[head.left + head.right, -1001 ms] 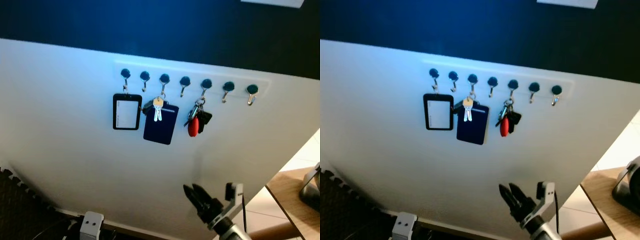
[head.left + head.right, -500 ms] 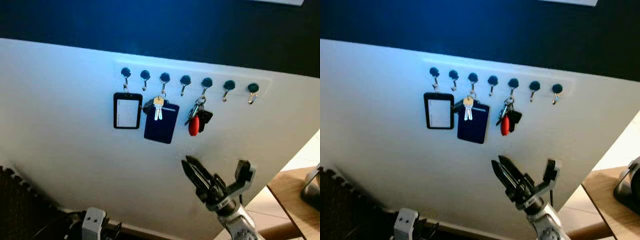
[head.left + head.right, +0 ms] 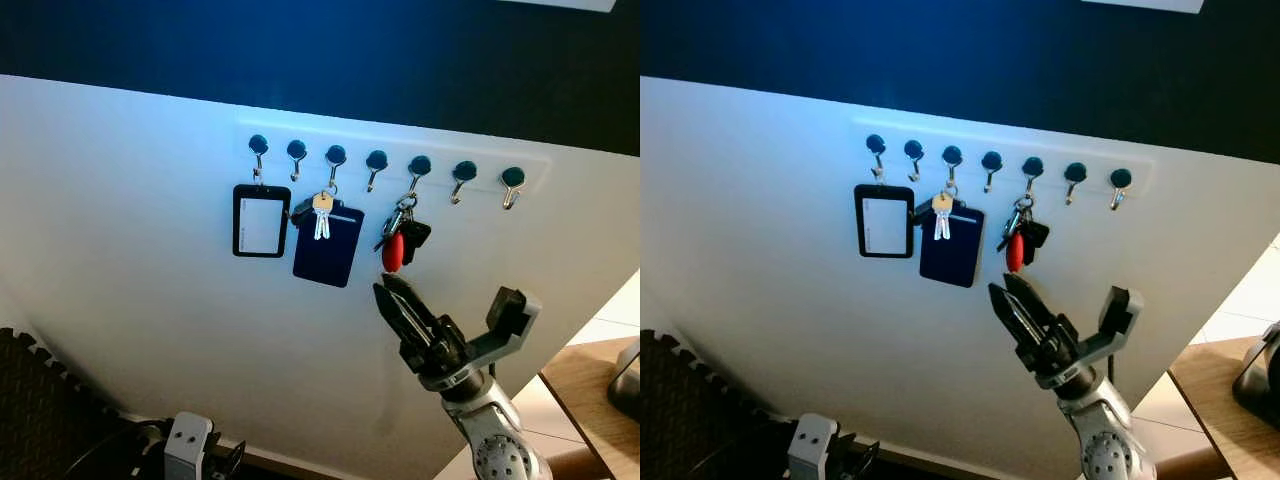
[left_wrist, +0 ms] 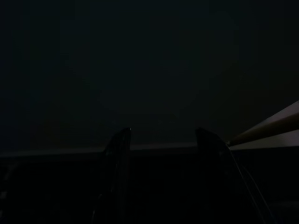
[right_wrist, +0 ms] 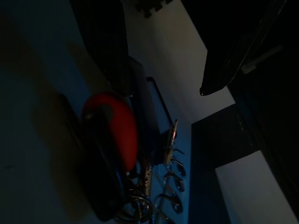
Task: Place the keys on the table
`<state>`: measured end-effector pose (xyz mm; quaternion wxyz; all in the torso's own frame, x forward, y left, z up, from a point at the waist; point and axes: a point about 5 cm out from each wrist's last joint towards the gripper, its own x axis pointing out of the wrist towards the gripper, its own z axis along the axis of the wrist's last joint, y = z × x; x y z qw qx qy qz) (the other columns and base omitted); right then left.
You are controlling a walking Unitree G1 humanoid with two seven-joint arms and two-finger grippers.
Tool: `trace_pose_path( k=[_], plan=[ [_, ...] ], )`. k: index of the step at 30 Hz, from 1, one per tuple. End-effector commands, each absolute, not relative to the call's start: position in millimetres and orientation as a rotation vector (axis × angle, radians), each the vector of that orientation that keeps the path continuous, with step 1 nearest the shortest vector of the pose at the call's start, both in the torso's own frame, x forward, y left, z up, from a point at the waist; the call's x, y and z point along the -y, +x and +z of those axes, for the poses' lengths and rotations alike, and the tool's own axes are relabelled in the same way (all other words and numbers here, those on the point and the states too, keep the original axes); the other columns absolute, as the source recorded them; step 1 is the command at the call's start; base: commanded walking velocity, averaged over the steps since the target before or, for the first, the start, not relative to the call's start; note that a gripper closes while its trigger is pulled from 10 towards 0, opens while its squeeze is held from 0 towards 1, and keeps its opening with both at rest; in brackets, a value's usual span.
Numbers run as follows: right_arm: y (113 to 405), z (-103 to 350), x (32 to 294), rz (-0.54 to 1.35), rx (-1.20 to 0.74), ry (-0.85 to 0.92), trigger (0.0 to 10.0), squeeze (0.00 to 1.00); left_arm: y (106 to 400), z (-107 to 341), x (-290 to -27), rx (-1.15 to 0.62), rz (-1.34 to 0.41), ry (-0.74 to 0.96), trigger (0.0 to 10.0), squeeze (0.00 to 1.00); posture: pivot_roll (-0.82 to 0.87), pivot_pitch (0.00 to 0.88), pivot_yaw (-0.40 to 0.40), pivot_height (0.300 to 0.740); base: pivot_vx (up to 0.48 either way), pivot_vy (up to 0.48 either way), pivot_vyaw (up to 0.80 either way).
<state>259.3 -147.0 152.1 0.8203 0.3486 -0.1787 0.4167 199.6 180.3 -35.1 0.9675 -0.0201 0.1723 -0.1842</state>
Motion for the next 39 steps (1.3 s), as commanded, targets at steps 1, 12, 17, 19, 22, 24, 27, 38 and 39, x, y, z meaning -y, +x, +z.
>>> trace_pose_path(
  k=[1,12,17,19,22,24,27,38,39],
  plan=[
    [253.2,150.2,150.6,0.877,0.361,0.740,10.0,0.00,195.2,-37.7,-178.5,-0.365,-0.393,-0.036,10.0,0.00,0.07,0.067,-0.035,0.740,0.000,0.000,0.00],
    [254.6,144.6,168.1,0.769,0.324,0.692,10.0,0.00,195.4,-37.3,-176.8,-0.363,-0.398,-0.036,10.0,0.00,0.07,0.067,-0.034,0.740,0.000,0.000,0.00],
    [260.3,151.3,190.7,0.672,0.360,0.635,10.0,0.00,195.7,-37.2,-175.9,-0.364,-0.403,-0.035,10.0,0.00,0.07,0.073,-0.033,0.740,0.000,0.000,0.00],
    [259.8,156.2,193.7,0.680,0.377,0.646,10.0,0.00,195.6,-37.2,-175.8,-0.364,-0.404,-0.036,10.0,0.00,0.07,0.073,-0.033,0.740,0.000,0.000,0.00],
    [257.0,170.0,197.7,0.732,0.419,0.665,10.0,0.00,194.6,-37.6,-175.3,-0.366,-0.407,-0.036,10.0,0.00,0.06,0.074,-0.034,0.740,0.000,0.000,0.00],
    [256.2,173.6,197.5,0.752,0.429,0.676,10.0,0.00,194.6,-37.6,-175.2,-0.366,-0.408,-0.036,10.0,0.00,0.06,0.075,-0.034,0.740,0.000,0.000,0.00],
    [252.8,182.4,192.7,0.832,0.442,0.694,10.0,0.00,194.7,-37.7,-175.1,-0.367,-0.411,-0.037,10.0,0.00,0.06,0.075,-0.033,0.740,0.000,0.000,0.00],
    [262.3,209.6,174.3,0.877,0.529,0.672,10.0,0.00,194.3,-39.2,-175.6,-0.377,-0.407,-0.036,10.0,0.00,0.07,0.075,-0.036,0.740,0.000,0.000,0.00],
    [264.7,212.4,174.1,0.860,0.542,0.660,10.0,0.00,194.1,-39.5,-175.6,-0.379,-0.407,-0.036,10.0,0.00,0.07,0.075,-0.036,0.740,0.000,0.000,0.00]
  ],
)
